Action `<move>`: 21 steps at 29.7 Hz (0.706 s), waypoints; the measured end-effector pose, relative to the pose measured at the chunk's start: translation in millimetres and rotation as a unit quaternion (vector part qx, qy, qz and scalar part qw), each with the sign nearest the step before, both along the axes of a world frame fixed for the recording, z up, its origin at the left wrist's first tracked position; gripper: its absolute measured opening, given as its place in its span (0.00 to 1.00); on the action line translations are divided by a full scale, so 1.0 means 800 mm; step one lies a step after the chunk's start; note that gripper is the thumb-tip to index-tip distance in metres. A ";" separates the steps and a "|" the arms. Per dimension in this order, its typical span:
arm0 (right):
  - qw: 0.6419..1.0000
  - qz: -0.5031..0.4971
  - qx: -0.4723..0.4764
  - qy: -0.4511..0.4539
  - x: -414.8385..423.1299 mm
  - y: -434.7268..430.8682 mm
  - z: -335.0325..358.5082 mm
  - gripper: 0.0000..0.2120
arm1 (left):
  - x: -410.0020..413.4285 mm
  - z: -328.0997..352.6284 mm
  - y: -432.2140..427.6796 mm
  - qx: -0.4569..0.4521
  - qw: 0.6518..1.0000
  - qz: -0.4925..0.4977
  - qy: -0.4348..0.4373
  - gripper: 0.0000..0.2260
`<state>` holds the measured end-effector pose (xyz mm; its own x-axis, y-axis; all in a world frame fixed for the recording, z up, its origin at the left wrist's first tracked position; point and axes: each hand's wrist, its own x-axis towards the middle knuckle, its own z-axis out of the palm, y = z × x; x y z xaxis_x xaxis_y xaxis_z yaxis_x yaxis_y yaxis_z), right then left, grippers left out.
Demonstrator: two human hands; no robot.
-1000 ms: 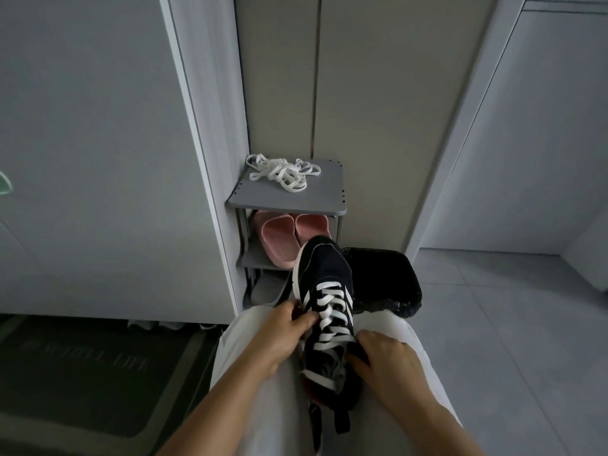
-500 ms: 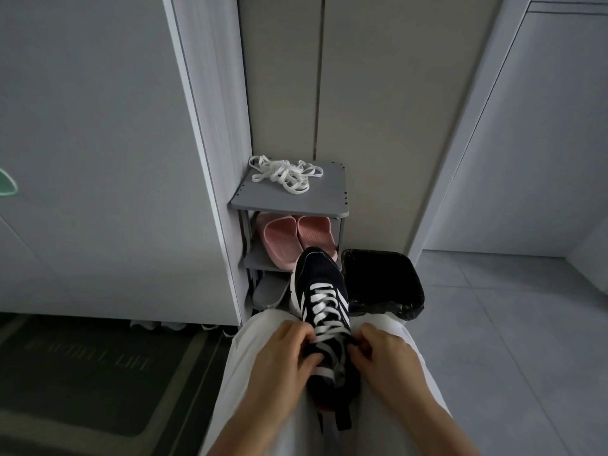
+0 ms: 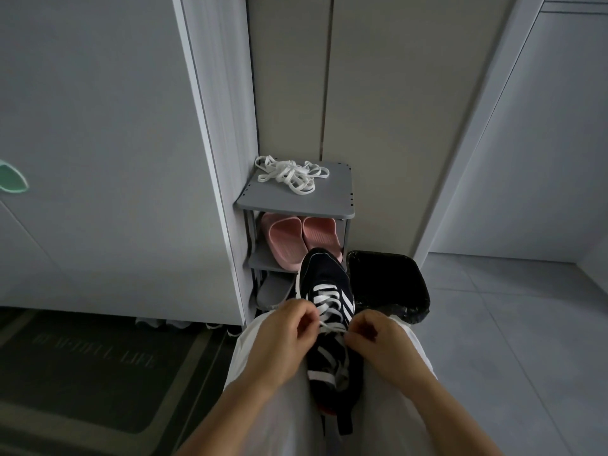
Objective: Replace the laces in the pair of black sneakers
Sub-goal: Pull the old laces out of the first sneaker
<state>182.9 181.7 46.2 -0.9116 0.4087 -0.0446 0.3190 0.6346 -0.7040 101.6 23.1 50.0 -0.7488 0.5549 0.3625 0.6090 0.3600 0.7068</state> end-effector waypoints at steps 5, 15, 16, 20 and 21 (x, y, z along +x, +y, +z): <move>0.996 0.008 -0.090 0.026 -0.020 0.012 0.009 0.06 | -0.015 0.017 0.018 0.032 0.999 -0.037 0.002 0.05; 0.983 0.039 -0.178 0.020 -0.024 0.026 0.014 0.12 | -0.003 -0.026 -0.004 -0.066 0.998 -0.010 0.006 0.08; 0.990 0.045 -0.130 -0.012 -0.020 0.029 0.010 0.12 | -0.005 -0.026 -0.004 -0.046 0.999 0.003 -0.003 0.07; 0.997 0.053 -0.049 -0.019 -0.013 0.029 -0.006 0.01 | -0.018 -0.001 0.005 0.012 0.998 0.044 0.049 0.06; 0.998 0.047 -0.049 0.014 -0.014 0.026 -0.008 0.03 | -0.020 0.008 0.009 0.007 0.995 0.047 0.084 0.06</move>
